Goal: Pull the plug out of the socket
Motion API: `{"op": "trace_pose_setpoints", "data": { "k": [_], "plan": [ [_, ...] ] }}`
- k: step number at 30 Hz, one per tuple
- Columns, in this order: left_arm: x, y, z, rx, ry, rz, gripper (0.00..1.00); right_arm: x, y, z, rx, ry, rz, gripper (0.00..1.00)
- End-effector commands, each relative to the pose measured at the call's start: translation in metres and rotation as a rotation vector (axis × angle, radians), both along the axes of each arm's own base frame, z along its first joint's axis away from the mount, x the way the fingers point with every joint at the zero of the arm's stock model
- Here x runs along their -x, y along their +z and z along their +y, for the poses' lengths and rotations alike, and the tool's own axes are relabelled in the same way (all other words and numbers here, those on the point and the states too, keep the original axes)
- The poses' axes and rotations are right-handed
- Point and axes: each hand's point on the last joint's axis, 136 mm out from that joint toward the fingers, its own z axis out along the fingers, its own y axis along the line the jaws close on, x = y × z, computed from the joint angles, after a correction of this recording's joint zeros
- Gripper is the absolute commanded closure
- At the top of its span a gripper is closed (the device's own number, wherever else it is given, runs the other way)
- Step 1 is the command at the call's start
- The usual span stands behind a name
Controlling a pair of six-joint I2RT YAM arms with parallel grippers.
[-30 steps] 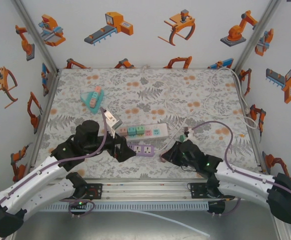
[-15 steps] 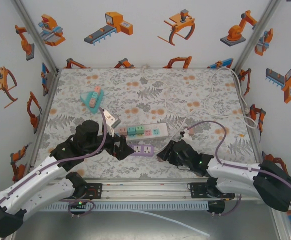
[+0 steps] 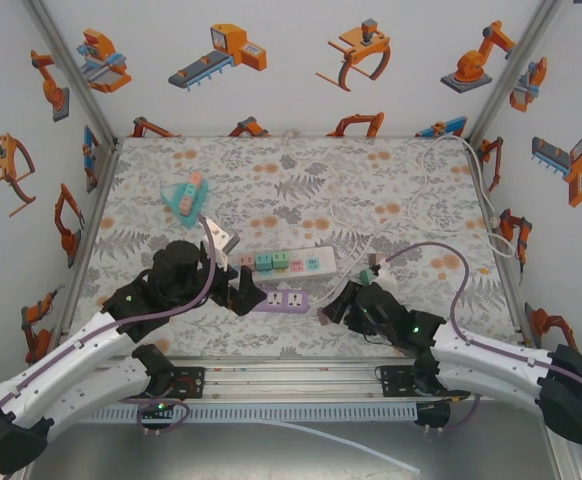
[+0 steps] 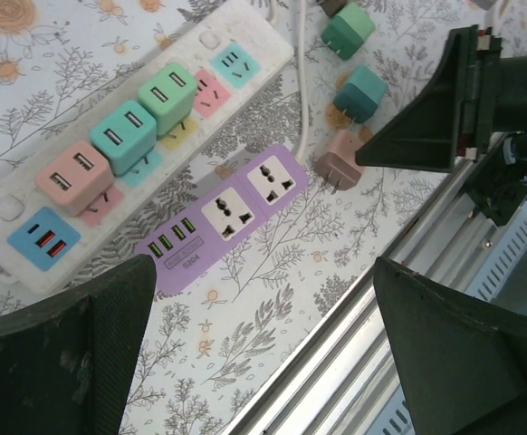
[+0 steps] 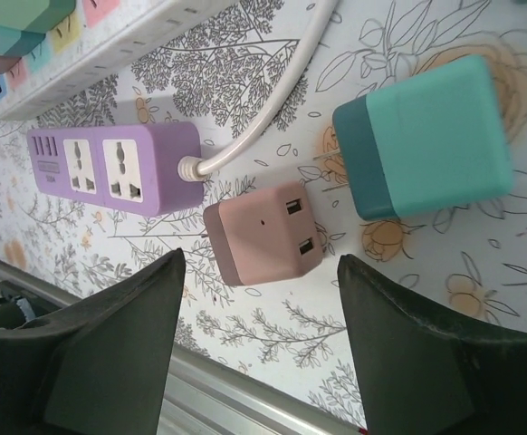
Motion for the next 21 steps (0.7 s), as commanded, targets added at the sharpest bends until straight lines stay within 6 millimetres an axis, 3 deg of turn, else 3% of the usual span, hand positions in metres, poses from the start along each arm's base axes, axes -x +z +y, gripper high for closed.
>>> {"op": "trace_pose_setpoints", "data": {
  "k": [1, 6, 8, 11, 15, 21],
  "plan": [
    [-0.009, 0.006, 0.009, -0.007, 0.07, -0.045, 0.03, -0.01, 0.029, -0.008, 0.085, 0.004, -0.103, 0.37],
    [-0.022, 0.003, 0.021, -0.019, 0.174, -0.061, 0.03, -0.04, 0.092, -0.009, 0.297, 0.092, -0.427, 0.36],
    [-0.028, 0.002, 0.027, -0.021, 0.226, -0.069, 0.03, -0.052, 0.113, -0.004, 0.396, 0.138, -0.568, 0.27],
    [-0.038, 0.002, 0.042, -0.049, 0.317, -0.072, 0.03, -0.065, 0.133, 0.02, 0.507, 0.294, -0.743, 0.19],
    [-0.044, -0.004, 0.062, -0.066, 0.412, -0.052, 0.03, -0.058, 0.124, 0.072, 0.564, 0.737, -0.928, 0.17],
    [-0.054, -0.017, 0.09, -0.048, 0.533, 0.027, 0.03, -0.052, 0.109, 0.11, 0.517, 1.176, -1.058, 0.18]
  ]
}}
